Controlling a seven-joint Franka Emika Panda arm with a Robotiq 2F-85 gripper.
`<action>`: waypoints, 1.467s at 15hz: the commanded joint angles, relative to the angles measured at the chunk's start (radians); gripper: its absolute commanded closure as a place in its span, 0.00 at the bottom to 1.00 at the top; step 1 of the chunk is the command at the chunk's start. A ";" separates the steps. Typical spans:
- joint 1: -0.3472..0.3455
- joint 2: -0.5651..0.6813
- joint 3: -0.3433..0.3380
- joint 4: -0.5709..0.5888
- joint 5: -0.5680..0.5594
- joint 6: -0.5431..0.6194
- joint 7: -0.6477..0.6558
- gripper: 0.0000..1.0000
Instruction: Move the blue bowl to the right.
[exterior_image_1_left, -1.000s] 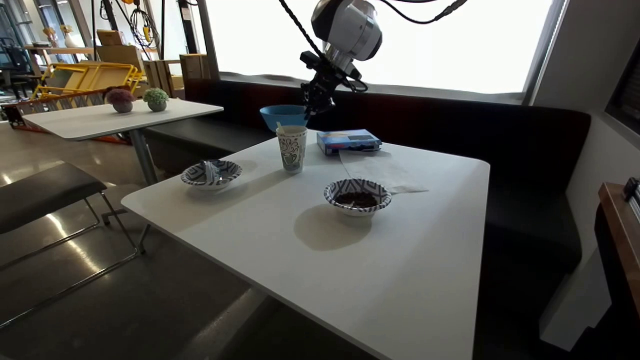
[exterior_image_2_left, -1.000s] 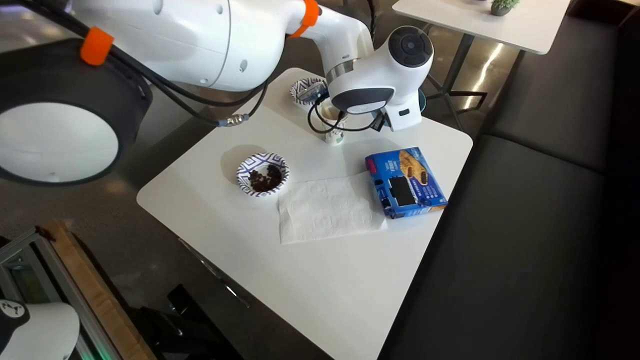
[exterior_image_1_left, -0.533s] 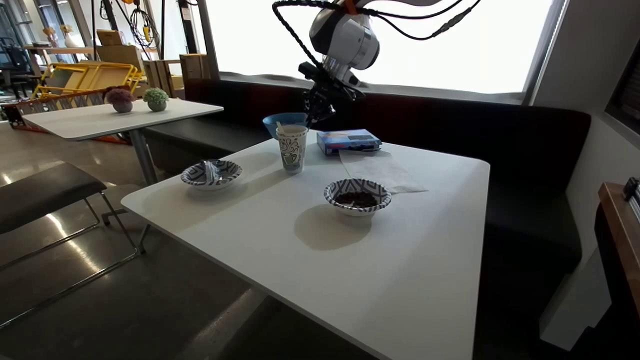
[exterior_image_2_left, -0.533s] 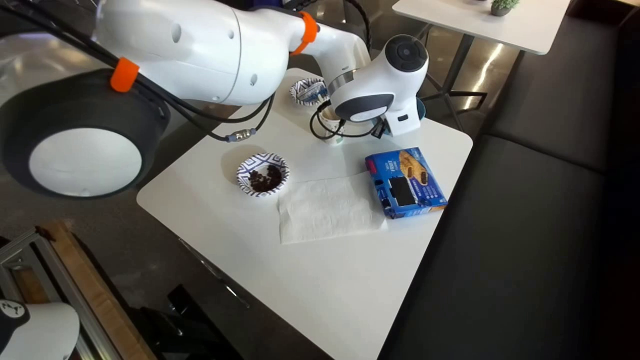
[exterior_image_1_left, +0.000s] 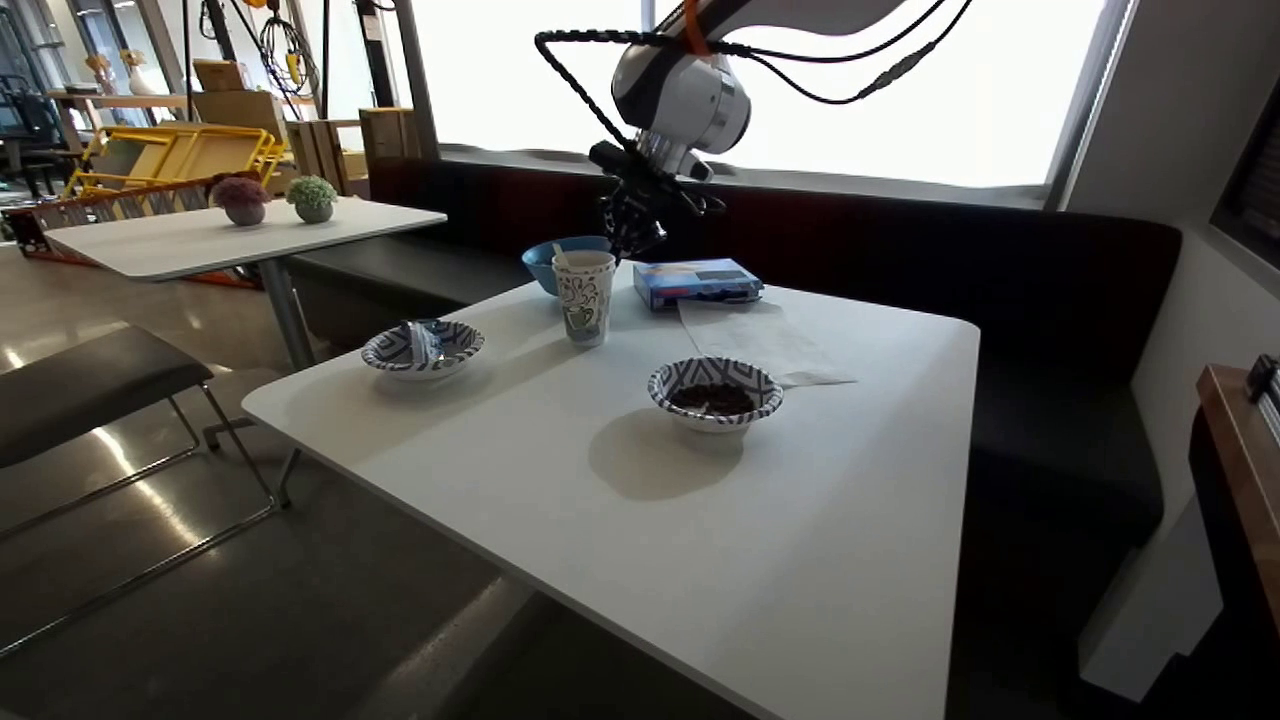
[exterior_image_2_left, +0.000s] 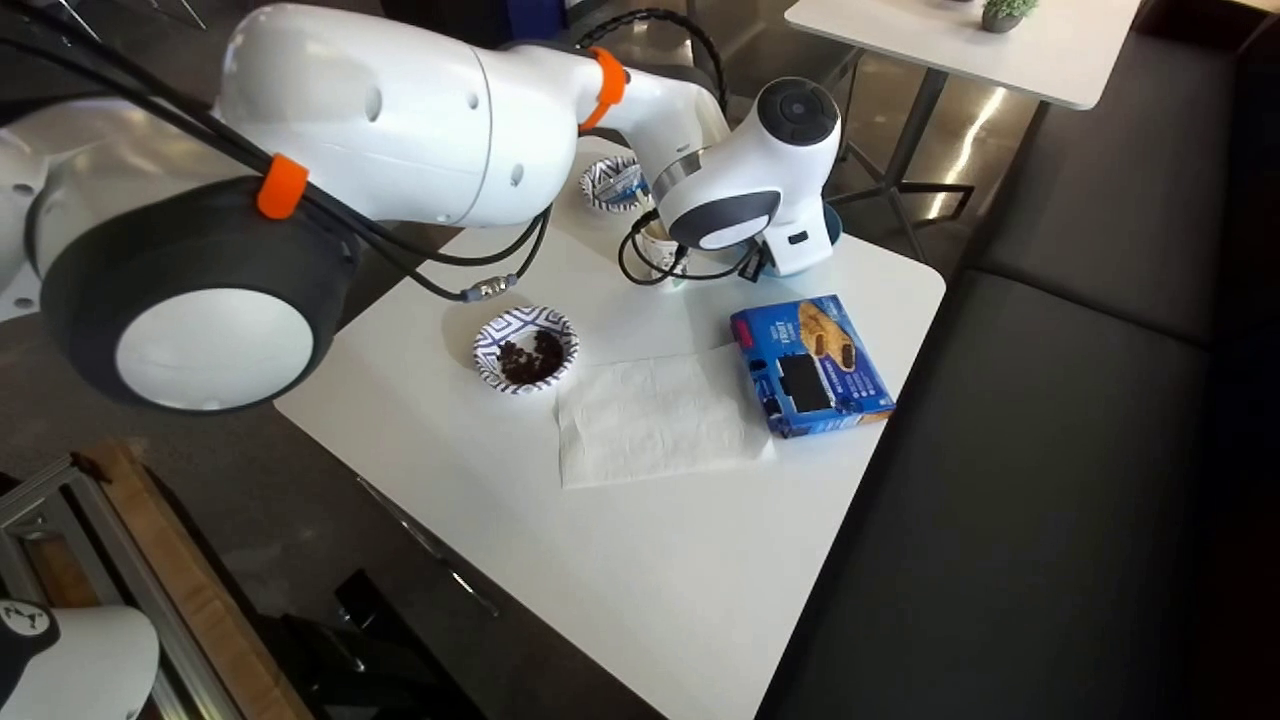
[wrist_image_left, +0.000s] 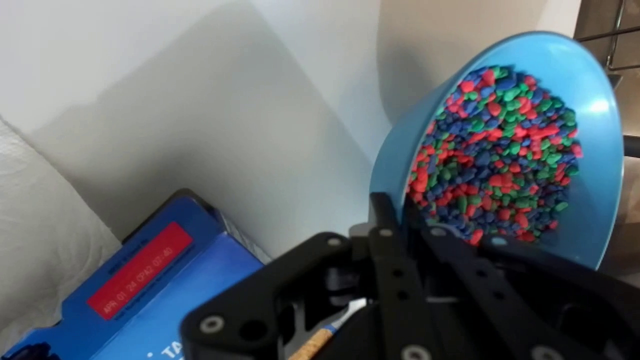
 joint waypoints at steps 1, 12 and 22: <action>-0.004 0.040 0.019 0.088 -0.038 -0.020 0.030 0.99; -0.006 0.067 0.033 0.111 -0.062 -0.034 0.021 0.99; -0.008 0.028 0.027 0.099 -0.043 -0.037 -0.001 0.24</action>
